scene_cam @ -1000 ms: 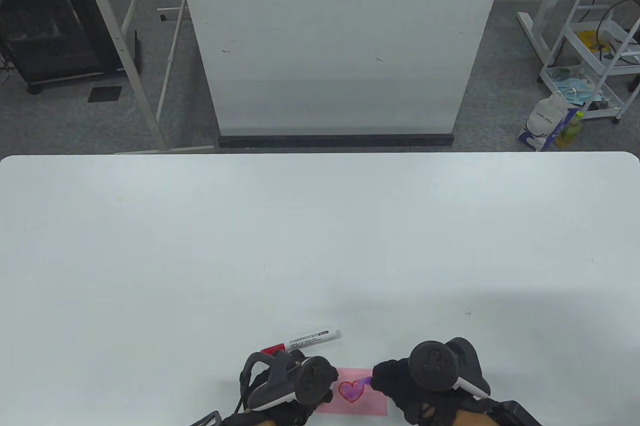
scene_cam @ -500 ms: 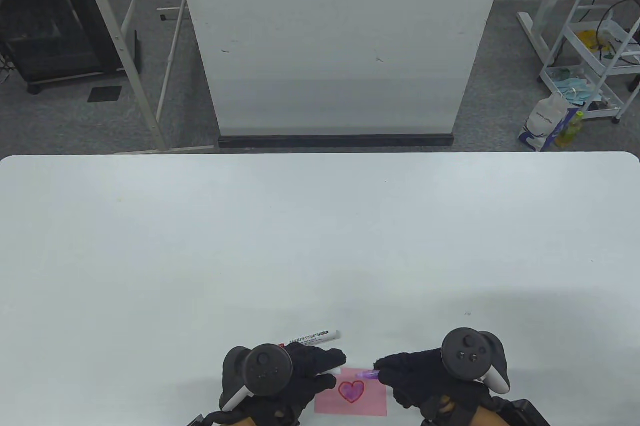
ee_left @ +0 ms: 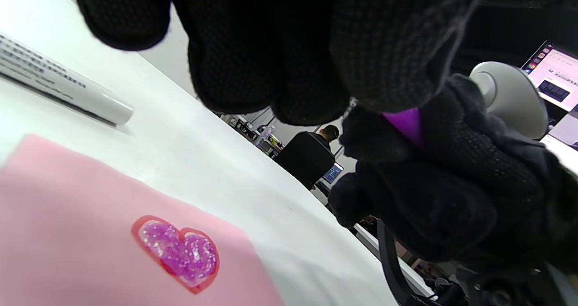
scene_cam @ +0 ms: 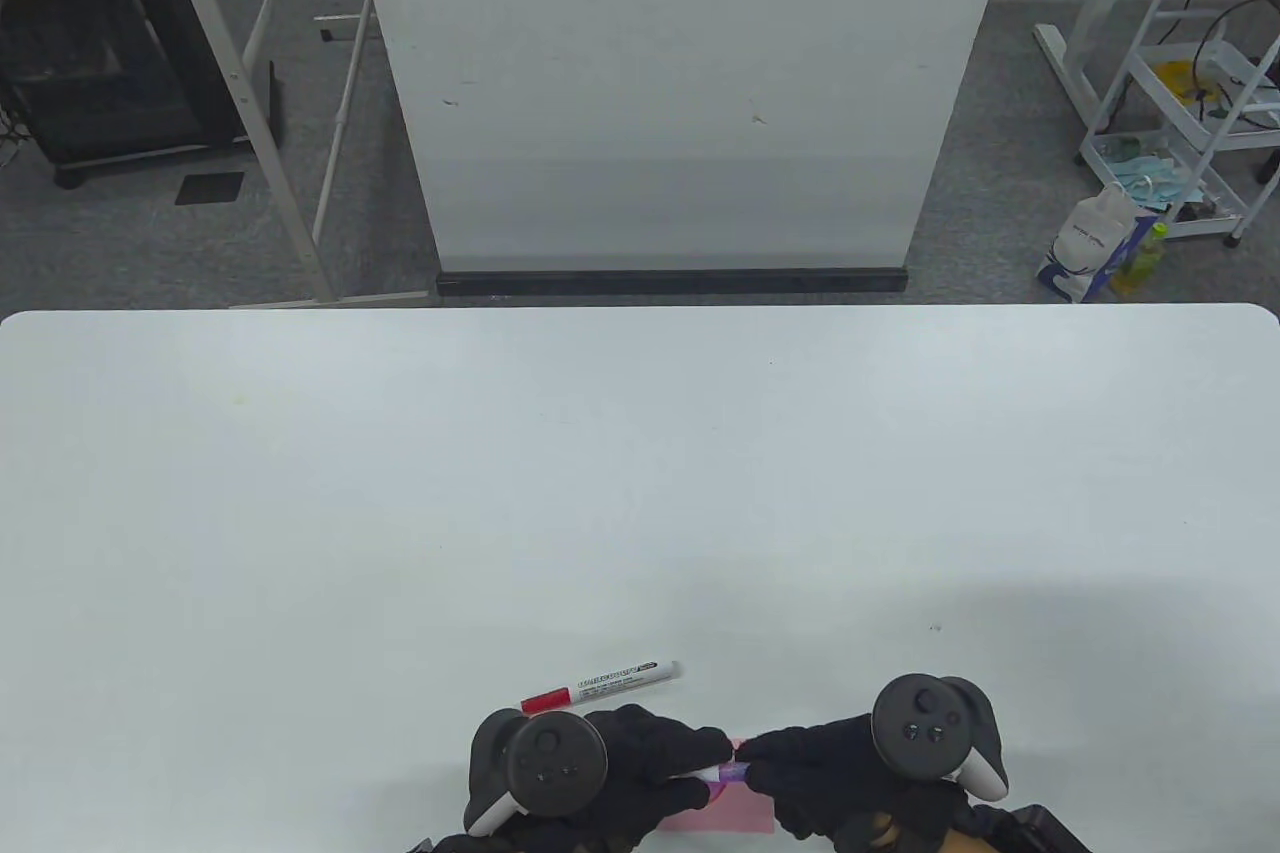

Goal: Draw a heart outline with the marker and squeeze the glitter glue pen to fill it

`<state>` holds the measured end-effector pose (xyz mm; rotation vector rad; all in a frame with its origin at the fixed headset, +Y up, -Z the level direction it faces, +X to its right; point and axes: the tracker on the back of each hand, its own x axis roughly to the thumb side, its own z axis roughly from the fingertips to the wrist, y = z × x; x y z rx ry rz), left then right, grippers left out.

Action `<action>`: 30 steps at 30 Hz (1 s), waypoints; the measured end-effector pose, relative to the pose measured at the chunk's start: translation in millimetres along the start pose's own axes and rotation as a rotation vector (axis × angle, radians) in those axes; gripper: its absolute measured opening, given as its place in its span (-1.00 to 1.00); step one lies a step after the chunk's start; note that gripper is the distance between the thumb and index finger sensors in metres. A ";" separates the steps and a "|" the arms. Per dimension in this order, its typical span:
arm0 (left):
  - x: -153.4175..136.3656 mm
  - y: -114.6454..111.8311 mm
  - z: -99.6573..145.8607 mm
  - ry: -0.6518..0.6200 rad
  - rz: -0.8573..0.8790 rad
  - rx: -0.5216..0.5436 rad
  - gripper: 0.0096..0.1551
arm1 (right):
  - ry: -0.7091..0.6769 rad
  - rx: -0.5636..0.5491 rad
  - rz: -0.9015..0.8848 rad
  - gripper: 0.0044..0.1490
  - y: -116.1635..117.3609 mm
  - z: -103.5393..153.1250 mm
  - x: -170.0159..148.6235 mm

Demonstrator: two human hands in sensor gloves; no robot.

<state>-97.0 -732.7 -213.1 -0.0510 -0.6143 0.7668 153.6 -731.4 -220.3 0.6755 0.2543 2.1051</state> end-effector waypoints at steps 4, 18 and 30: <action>0.4 -0.5 -0.2 -0.007 0.040 -0.006 -0.52 | 0.008 -0.022 -0.019 -0.42 -1.3 -0.1 -2.3; 10.0 -4.7 2.5 -0.048 0.046 0.064 -0.20 | 0.001 -0.055 -0.021 -0.41 0.2 1.3 -1.3; -18.9 -2.8 0.7 0.275 0.136 -0.006 -0.31 | -0.005 -0.081 -0.031 -0.41 -1.9 2.2 -0.9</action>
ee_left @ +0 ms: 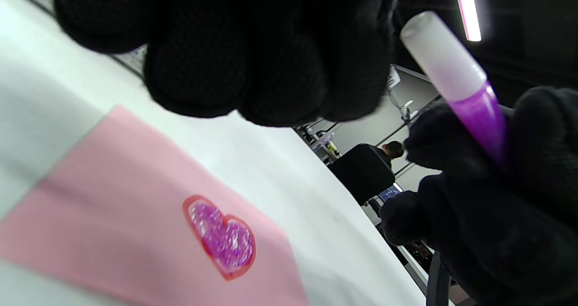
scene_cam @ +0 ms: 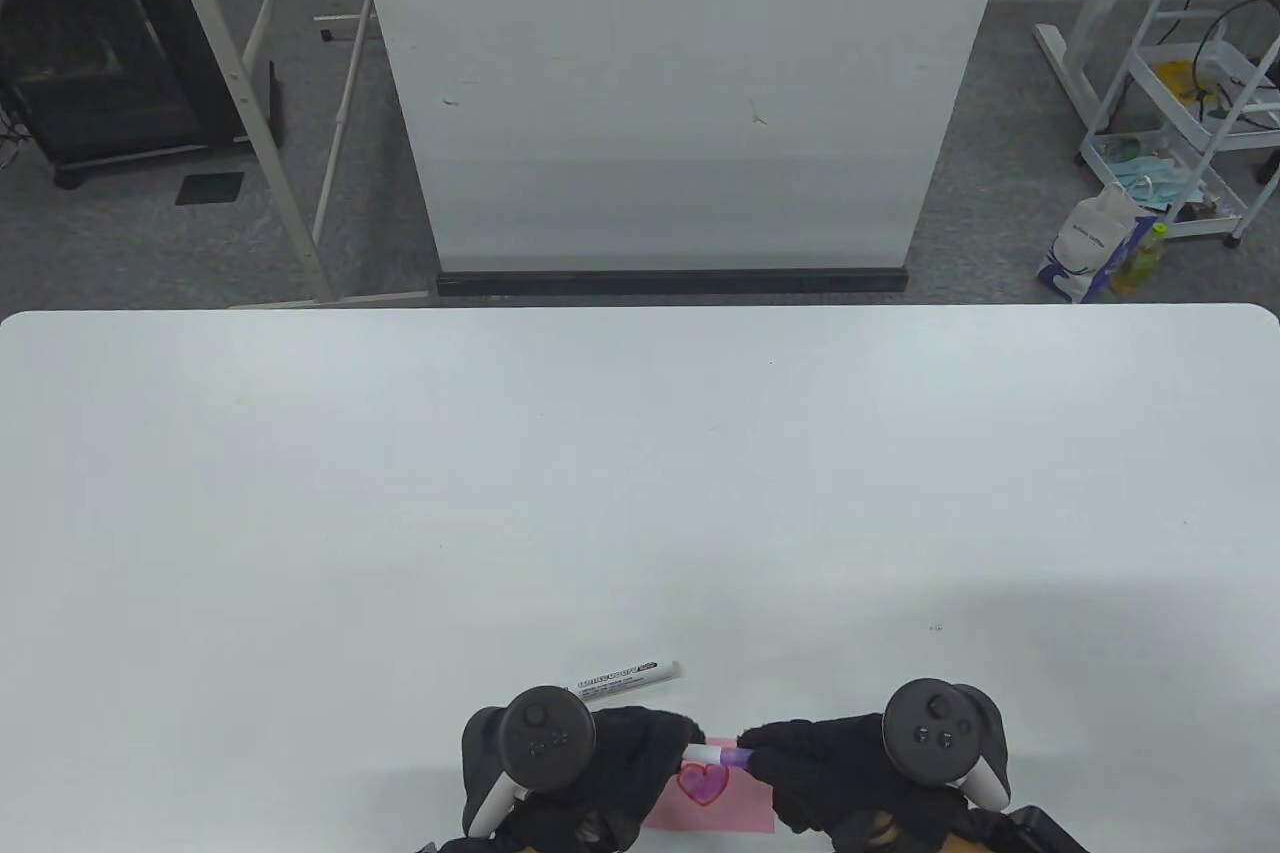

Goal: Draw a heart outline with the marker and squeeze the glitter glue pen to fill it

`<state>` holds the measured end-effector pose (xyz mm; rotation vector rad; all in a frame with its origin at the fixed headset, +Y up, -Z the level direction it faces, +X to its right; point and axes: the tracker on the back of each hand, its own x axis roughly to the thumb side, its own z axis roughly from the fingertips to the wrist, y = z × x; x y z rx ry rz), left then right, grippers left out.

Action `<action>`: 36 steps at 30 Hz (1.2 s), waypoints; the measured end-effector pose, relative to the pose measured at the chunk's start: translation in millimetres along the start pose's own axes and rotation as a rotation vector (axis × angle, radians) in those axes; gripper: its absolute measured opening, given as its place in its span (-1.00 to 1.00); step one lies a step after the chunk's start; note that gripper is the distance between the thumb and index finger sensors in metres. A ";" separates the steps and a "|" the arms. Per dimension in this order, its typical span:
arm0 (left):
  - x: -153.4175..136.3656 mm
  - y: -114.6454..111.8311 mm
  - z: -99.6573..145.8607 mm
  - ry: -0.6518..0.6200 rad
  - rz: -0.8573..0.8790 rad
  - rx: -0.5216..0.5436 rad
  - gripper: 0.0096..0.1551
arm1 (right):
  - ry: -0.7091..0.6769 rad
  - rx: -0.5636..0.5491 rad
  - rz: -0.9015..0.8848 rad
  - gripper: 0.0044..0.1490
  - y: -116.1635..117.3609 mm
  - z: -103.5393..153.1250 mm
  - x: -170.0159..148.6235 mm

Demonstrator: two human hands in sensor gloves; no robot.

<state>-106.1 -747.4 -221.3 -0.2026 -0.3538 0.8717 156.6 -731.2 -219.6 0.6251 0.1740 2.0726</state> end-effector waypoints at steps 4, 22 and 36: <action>5.3 -4.4 -1.0 -0.044 -0.017 -0.005 -0.49 | 0.010 0.002 0.004 -0.41 1.1 0.1 -3.5; 5.4 -2.2 -0.5 -0.131 0.003 0.019 -0.50 | 0.005 0.006 -0.012 -0.40 0.9 -0.4 -3.8; 10.4 -3.9 2.8 -0.251 -0.113 0.032 -0.43 | 0.004 0.021 -0.009 -0.40 4.3 -1.5 -4.2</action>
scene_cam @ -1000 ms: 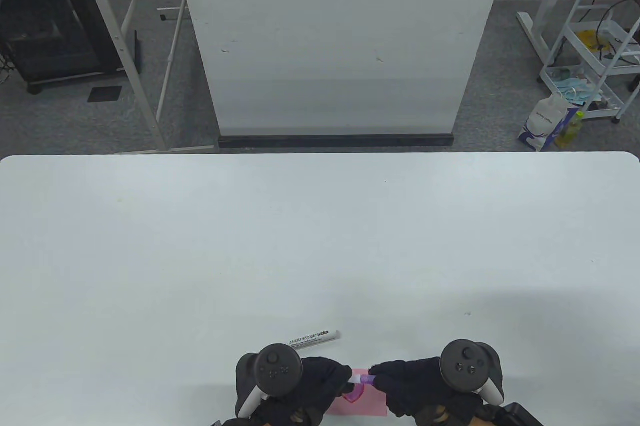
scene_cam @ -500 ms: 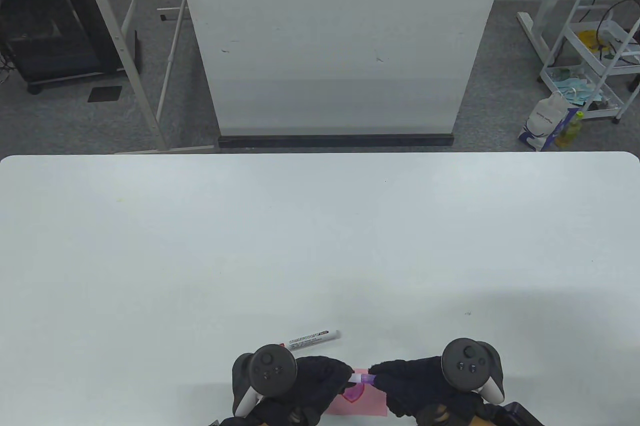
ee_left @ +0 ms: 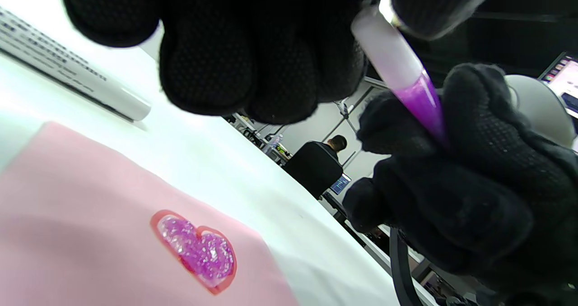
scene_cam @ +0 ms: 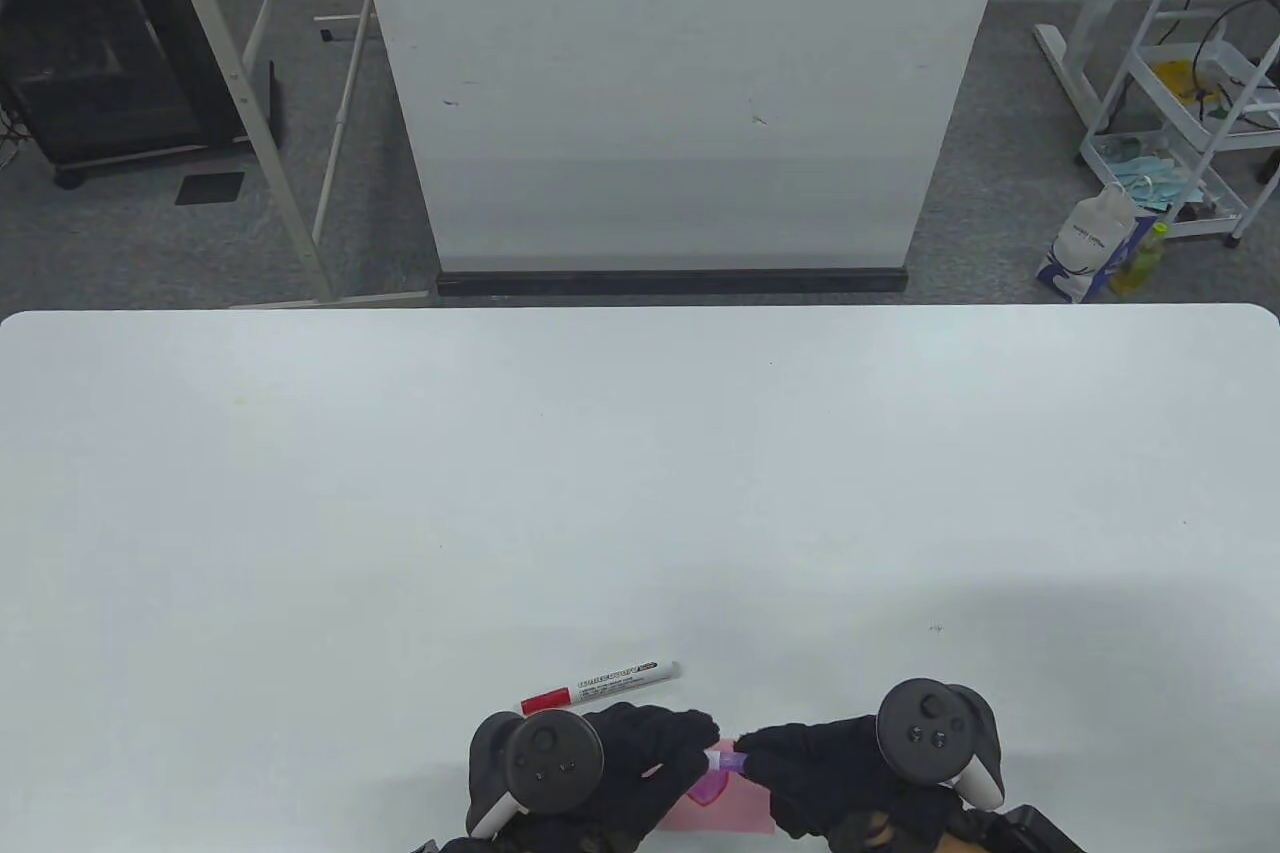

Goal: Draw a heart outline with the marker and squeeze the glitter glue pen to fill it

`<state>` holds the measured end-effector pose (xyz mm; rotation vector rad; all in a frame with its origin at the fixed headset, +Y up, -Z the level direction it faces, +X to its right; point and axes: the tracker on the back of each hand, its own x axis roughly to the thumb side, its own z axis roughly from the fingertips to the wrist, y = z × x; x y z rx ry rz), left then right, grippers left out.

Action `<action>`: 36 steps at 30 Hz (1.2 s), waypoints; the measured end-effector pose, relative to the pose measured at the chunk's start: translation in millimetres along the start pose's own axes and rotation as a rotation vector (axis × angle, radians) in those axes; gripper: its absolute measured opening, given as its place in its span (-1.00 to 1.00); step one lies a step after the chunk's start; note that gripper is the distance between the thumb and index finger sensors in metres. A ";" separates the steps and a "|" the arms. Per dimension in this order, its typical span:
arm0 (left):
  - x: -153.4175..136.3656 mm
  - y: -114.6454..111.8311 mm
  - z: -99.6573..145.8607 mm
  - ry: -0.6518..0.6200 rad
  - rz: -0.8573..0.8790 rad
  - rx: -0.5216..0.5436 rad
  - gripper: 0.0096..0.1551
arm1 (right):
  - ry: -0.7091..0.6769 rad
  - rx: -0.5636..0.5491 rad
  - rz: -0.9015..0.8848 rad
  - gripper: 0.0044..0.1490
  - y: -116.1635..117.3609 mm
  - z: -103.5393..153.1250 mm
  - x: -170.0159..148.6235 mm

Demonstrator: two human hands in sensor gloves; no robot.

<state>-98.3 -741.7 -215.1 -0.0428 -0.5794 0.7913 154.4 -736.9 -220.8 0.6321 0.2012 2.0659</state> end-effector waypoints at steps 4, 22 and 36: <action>6.4 3.1 0.3 -0.054 -0.071 0.041 -0.50 | 0.017 0.016 -0.014 -0.40 2.4 -0.2 -2.2; -1.4 10.6 -3.2 0.008 -0.135 0.041 -0.50 | -0.183 -0.059 0.464 -0.30 -10.1 5.1 15.5; -5.3 14.5 -2.6 -0.001 -0.346 0.070 -0.31 | -0.146 -0.112 0.749 -0.39 -7.3 3.2 13.5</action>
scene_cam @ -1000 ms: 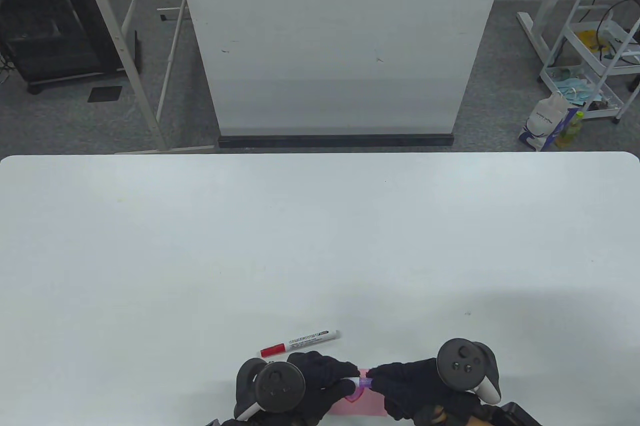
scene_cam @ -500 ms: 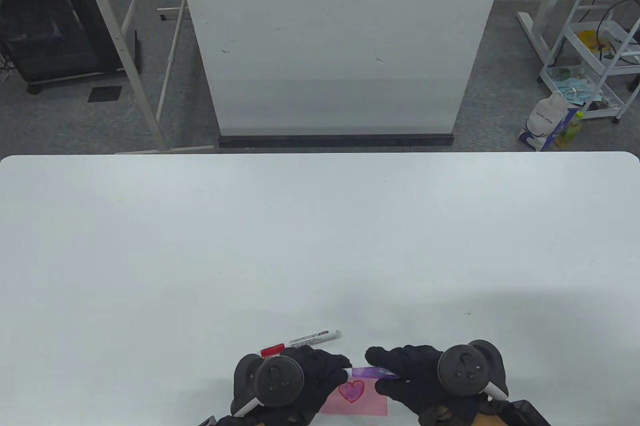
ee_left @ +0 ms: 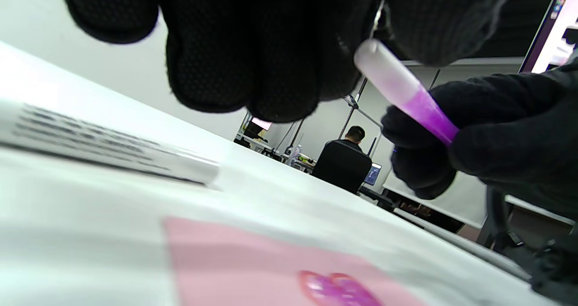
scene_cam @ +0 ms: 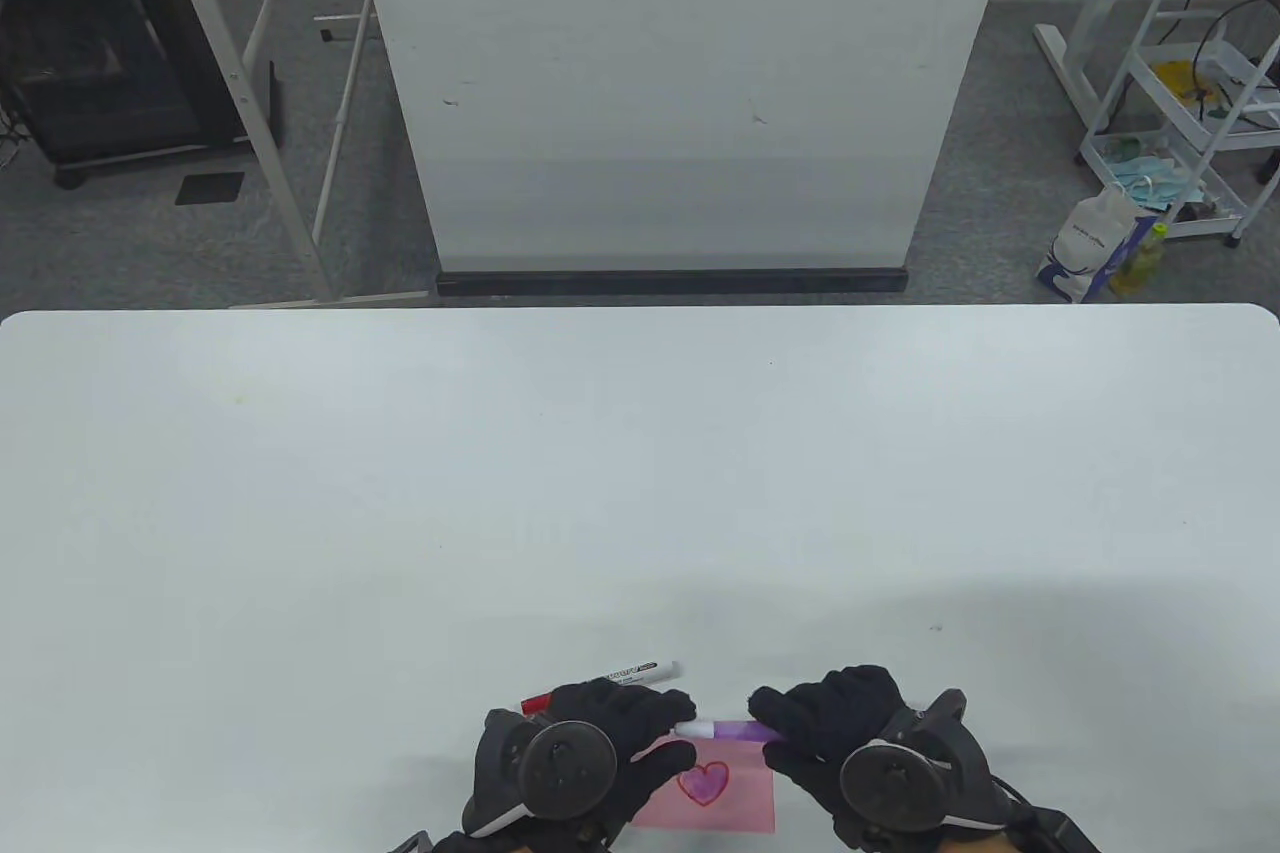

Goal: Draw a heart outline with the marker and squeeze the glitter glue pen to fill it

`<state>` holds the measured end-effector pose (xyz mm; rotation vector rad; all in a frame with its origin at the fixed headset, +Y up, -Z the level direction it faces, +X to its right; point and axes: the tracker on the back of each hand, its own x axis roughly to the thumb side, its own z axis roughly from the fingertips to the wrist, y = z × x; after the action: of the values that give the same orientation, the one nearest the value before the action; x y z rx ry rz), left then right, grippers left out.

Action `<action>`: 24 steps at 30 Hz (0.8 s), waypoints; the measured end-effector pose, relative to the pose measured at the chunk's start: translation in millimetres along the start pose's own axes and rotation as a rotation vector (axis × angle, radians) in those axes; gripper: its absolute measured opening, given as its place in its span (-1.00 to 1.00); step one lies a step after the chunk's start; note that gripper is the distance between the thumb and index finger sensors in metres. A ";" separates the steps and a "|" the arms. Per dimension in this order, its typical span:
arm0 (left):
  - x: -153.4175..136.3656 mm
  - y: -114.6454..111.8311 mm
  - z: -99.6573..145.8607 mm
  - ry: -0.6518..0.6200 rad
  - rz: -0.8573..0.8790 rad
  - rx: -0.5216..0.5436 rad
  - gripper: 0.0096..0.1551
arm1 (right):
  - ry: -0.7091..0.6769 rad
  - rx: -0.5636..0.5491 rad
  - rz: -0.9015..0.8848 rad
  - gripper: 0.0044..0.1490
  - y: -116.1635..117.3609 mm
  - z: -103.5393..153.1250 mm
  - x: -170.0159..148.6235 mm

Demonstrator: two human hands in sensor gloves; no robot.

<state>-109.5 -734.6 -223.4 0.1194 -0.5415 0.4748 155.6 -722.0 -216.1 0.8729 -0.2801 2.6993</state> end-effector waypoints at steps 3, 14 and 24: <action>-8.8 5.4 -0.7 0.021 -0.046 0.014 -0.21 | 0.072 0.048 0.065 -0.39 4.8 -2.2 -9.5; -36.3 20.1 0.4 0.104 -0.329 0.023 -0.01 | 0.298 0.223 0.291 -0.38 31.1 -10.6 -30.1; -48.2 27.3 1.2 0.138 -0.495 0.031 -0.01 | 0.333 0.311 0.392 -0.31 35.5 -13.4 -25.7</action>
<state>-159.0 -730.1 -247.9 0.2413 -0.3513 0.0082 156.6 -757.2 -245.4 0.4583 0.0530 3.2550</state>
